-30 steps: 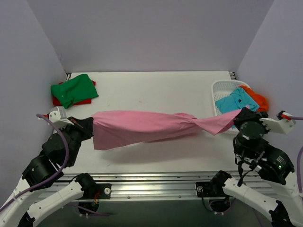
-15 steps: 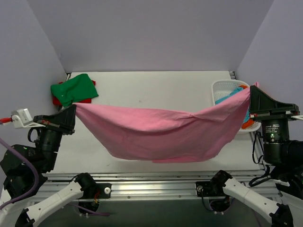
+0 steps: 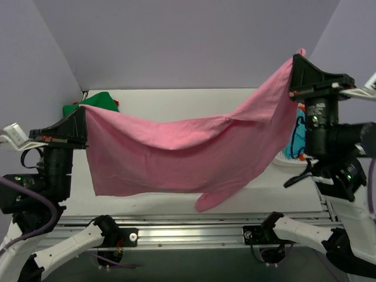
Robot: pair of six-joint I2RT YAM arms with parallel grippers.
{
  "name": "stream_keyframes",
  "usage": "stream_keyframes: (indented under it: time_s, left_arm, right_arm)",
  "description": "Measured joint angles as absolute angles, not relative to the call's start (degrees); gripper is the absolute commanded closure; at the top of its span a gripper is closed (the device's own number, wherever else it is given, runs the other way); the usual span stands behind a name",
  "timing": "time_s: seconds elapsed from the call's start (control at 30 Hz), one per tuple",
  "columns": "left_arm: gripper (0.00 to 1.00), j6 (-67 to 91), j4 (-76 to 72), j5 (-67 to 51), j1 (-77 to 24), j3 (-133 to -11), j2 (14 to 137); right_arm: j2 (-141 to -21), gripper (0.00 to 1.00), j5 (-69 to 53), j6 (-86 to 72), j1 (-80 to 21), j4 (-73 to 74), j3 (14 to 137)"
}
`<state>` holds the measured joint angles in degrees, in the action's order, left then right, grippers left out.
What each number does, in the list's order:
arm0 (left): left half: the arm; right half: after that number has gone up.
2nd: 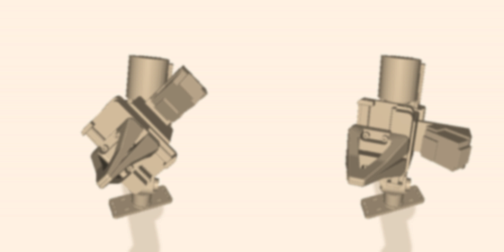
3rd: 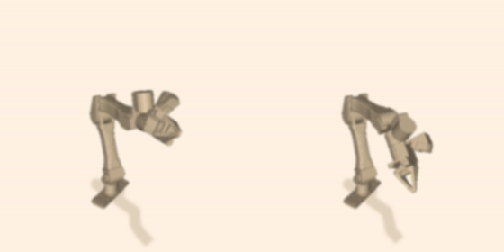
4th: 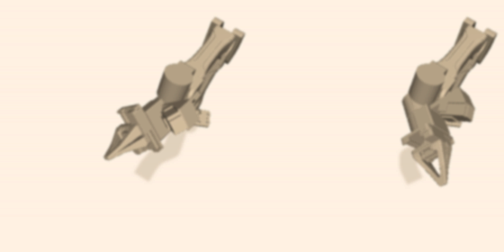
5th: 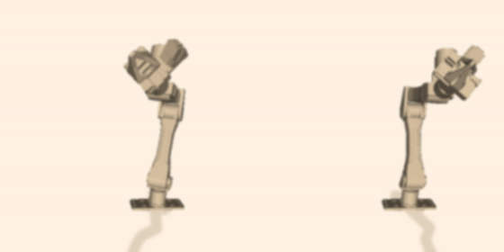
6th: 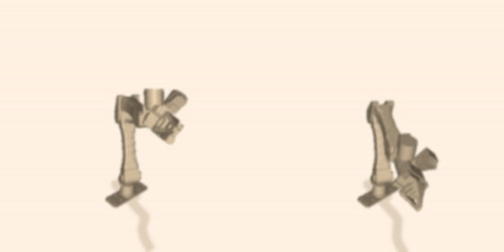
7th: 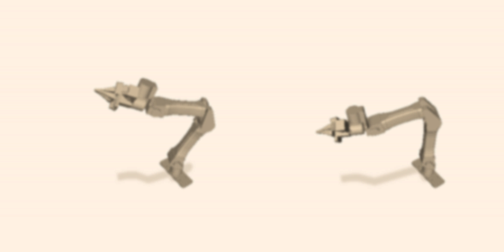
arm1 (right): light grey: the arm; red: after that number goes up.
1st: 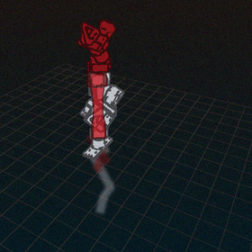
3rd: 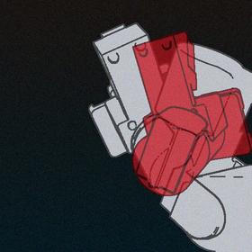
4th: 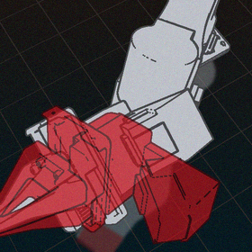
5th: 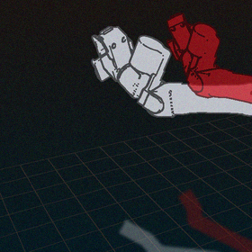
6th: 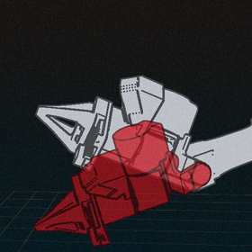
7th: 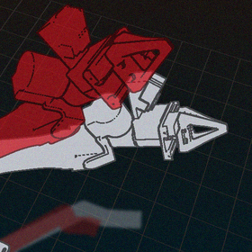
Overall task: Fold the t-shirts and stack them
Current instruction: Flatten the tshirt out
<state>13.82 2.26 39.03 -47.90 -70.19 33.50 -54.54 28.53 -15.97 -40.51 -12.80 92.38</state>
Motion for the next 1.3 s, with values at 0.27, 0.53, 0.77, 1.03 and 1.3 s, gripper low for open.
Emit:
stream_keyframes:
  time_s: [0.27,0.53,0.77,1.03,1.3]
  left_arm:
    - [0.98,10.5,-9.2,39.1,-36.8,-68.9,56.8]
    - [0.98,20.5,-6.0,24.9,-12.4,-81.0,99.7]
    - [0.77,24.3,2.7,17.3,-5.9,-95.3,121.3]
    - [0.06,26.9,4.8,14.2,-2.4,-104.2,121.9]
    - [0.06,28.6,0.5,14.8,-2.5,-89.1,105.0]
  right_arm:
    - [-81.6,1.0,35.2,-12.7,-31.3,-17.3,96.3]
    - [-120.9,1.0,33.3,-19.9,-18.1,-9.1,106.5]
    - [-136.1,0.23,32.0,-21.9,-14.8,-5.1,116.1]
    - [-134.0,0.0,31.0,-21.3,-16.0,-8.5,122.9]
    - [-119.7,0.0,31.2,-22.0,-18.2,-13.6,107.4]
